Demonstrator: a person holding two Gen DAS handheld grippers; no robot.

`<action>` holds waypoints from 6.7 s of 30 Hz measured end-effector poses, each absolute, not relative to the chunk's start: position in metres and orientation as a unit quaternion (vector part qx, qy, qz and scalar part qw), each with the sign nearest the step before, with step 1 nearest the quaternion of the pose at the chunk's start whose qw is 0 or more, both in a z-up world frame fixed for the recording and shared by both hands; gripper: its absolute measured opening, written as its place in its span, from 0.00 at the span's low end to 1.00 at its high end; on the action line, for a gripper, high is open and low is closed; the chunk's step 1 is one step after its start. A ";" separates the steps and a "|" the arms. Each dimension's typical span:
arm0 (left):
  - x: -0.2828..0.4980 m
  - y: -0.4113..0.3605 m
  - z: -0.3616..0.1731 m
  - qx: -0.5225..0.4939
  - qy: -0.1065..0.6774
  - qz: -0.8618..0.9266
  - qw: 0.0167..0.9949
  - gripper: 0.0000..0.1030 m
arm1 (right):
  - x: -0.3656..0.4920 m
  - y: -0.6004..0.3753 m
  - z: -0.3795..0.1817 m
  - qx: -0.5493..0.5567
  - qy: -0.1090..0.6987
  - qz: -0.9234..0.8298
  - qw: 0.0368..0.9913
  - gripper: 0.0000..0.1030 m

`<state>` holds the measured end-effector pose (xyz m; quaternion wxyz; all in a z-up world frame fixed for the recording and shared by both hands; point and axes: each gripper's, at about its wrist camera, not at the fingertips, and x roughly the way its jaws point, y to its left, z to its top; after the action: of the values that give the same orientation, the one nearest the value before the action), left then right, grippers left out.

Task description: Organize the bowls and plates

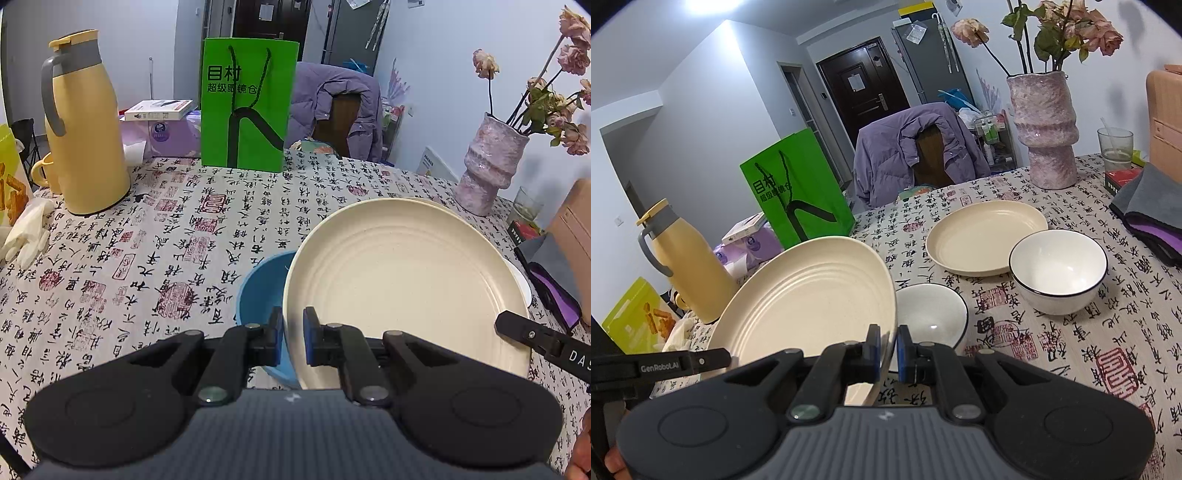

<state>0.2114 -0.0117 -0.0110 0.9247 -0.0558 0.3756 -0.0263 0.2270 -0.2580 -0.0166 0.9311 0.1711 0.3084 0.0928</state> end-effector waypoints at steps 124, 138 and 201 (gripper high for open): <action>0.120 -0.054 -0.092 -0.006 0.409 -0.055 0.911 0.11 | 0.121 -0.275 -0.096 0.114 0.335 0.040 0.934 0.10; 0.120 -0.061 -0.100 0.018 0.403 -0.048 0.914 0.11 | 0.115 -0.250 -0.098 0.012 0.310 0.007 0.951 0.11; 0.099 -0.023 -0.057 -0.063 0.233 -0.053 0.969 1.00 | 0.138 -0.296 -0.066 0.090 0.239 0.065 0.965 1.00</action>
<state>0.0989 -0.0230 -0.0574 0.9691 -0.0627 0.2327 -0.0532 0.1384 -0.2958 -0.0655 0.9646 0.0897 0.2394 0.0650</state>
